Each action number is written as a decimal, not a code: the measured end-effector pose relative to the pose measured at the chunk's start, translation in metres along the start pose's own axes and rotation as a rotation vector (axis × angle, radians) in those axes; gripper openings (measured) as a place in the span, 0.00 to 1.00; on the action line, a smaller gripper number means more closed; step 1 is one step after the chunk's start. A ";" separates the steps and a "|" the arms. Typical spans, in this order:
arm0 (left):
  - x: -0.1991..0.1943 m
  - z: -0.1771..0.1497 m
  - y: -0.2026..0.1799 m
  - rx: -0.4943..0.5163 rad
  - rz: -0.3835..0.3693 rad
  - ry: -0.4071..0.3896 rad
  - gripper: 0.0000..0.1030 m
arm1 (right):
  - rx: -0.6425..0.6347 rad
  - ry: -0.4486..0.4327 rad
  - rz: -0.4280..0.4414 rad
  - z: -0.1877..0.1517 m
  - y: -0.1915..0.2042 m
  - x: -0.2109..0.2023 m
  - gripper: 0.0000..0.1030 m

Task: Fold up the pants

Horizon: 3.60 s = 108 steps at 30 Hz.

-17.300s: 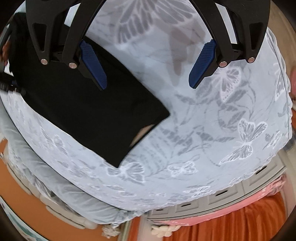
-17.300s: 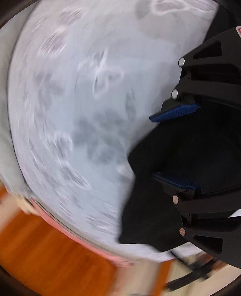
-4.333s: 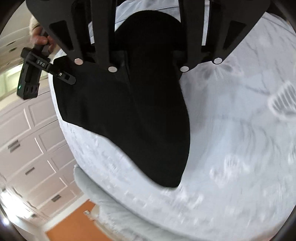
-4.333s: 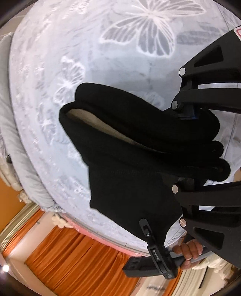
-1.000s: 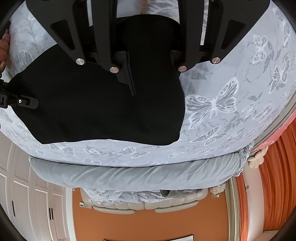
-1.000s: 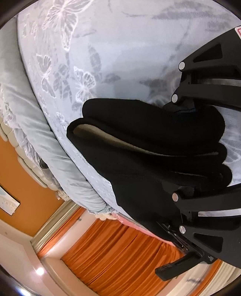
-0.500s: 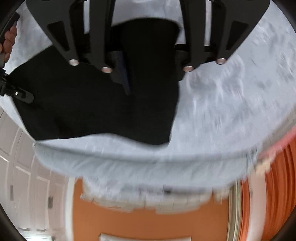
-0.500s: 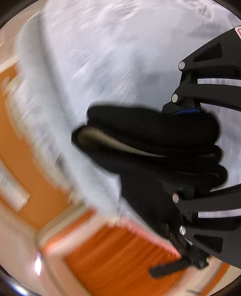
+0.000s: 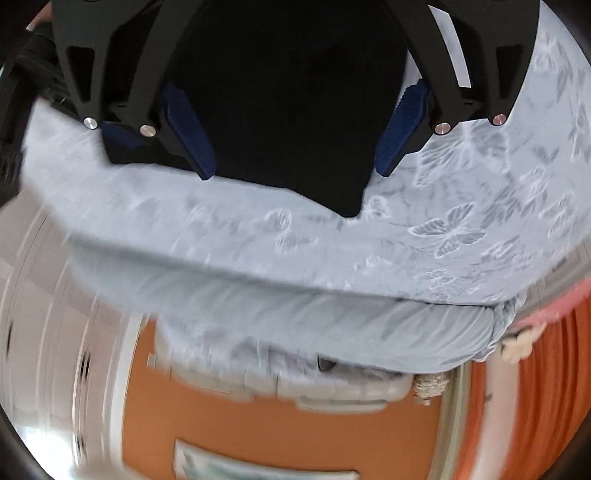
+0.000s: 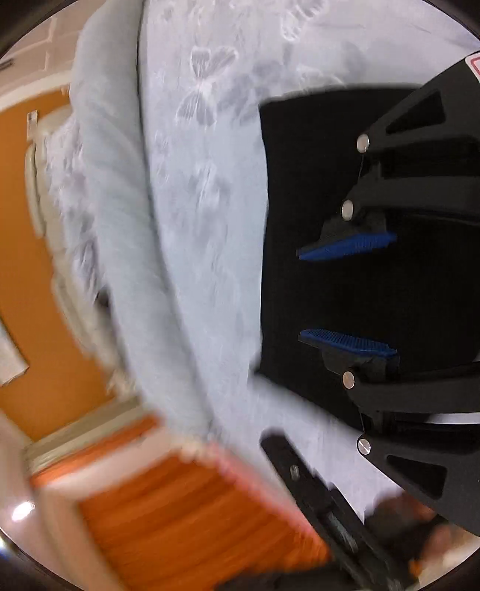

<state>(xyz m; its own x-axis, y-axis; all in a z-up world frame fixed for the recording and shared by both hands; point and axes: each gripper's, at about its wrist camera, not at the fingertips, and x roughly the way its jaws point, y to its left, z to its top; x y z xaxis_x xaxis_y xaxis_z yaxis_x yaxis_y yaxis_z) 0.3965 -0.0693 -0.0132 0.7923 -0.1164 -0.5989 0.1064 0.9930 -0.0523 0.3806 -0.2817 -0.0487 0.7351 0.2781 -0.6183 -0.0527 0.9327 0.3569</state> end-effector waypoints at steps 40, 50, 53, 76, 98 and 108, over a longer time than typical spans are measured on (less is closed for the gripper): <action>-0.072 -0.053 0.031 -0.037 -0.107 0.110 0.40 | -0.014 -0.050 -0.009 -0.032 -0.017 -0.103 0.34; 0.004 -0.064 0.021 0.074 0.085 0.130 0.40 | 0.171 0.011 -0.086 -0.036 -0.067 -0.045 0.11; -0.031 -0.066 0.017 0.098 0.069 0.112 0.40 | 0.093 0.000 -0.126 -0.048 -0.044 -0.079 0.15; -0.272 -0.124 0.002 0.143 0.037 0.051 0.40 | 0.118 -0.072 -0.130 -0.135 0.013 -0.275 0.20; -0.301 -0.209 0.013 0.112 0.131 0.052 0.70 | -0.037 0.027 -0.295 -0.224 0.013 -0.301 0.32; -0.303 -0.209 0.007 0.117 0.109 0.026 0.82 | -0.058 0.034 -0.261 -0.221 0.026 -0.291 0.43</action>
<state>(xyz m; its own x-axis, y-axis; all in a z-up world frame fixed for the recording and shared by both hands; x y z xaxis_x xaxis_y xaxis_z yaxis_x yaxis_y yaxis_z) 0.0317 -0.0224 0.0005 0.7871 -0.0061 -0.6169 0.0911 0.9901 0.1064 0.0159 -0.2876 -0.0139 0.7057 0.0327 -0.7078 0.0963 0.9852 0.1415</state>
